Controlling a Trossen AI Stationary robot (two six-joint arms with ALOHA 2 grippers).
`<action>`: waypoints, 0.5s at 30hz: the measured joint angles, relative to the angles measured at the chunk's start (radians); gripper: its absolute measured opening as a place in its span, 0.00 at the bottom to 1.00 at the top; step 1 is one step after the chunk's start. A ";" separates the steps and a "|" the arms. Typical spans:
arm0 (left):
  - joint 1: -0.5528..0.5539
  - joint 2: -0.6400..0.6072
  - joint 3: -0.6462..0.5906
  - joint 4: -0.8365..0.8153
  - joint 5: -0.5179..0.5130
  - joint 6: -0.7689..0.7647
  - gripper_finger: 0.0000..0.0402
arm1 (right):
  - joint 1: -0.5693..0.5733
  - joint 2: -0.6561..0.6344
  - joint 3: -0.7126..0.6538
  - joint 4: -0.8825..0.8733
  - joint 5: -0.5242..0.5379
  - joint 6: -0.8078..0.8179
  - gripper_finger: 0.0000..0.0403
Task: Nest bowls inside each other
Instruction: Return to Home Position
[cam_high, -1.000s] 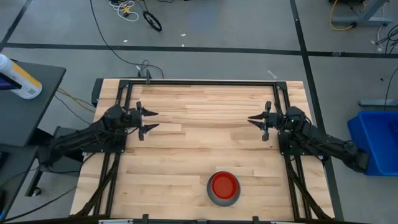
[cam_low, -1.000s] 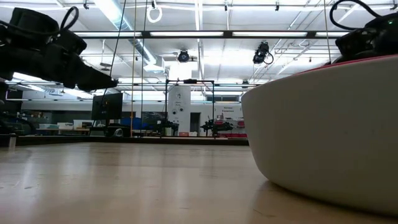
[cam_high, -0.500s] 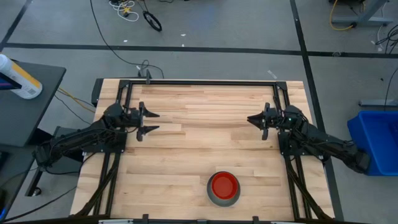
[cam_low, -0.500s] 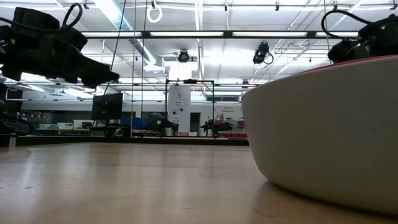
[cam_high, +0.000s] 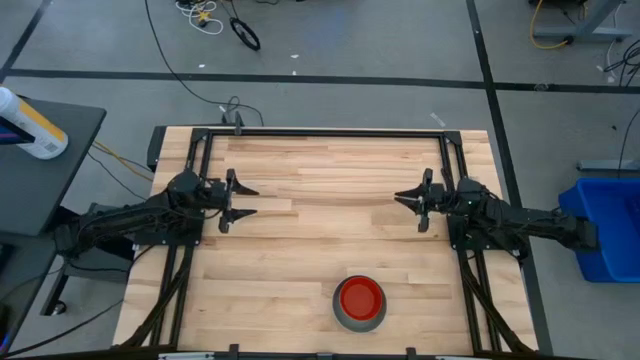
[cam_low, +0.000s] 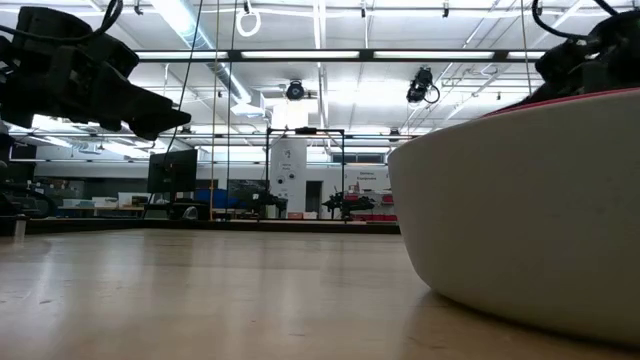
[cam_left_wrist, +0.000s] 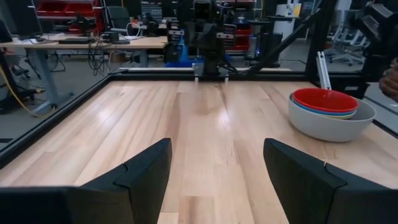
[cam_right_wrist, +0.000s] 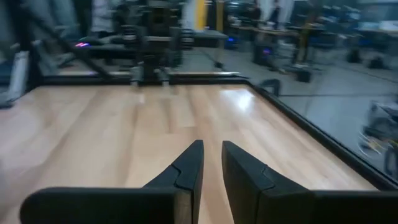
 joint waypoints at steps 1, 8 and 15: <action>-0.016 0.000 0.000 0.000 -0.021 0.000 0.65 | 0.021 0.000 0.000 0.000 0.007 -0.012 0.16; -0.109 0.000 0.000 -0.001 -0.140 0.004 0.65 | 0.159 -0.002 0.000 0.064 0.242 -0.101 0.17; -0.144 0.000 0.000 -0.046 -0.157 -0.019 0.65 | 0.227 -0.020 0.000 0.027 0.237 -0.153 0.16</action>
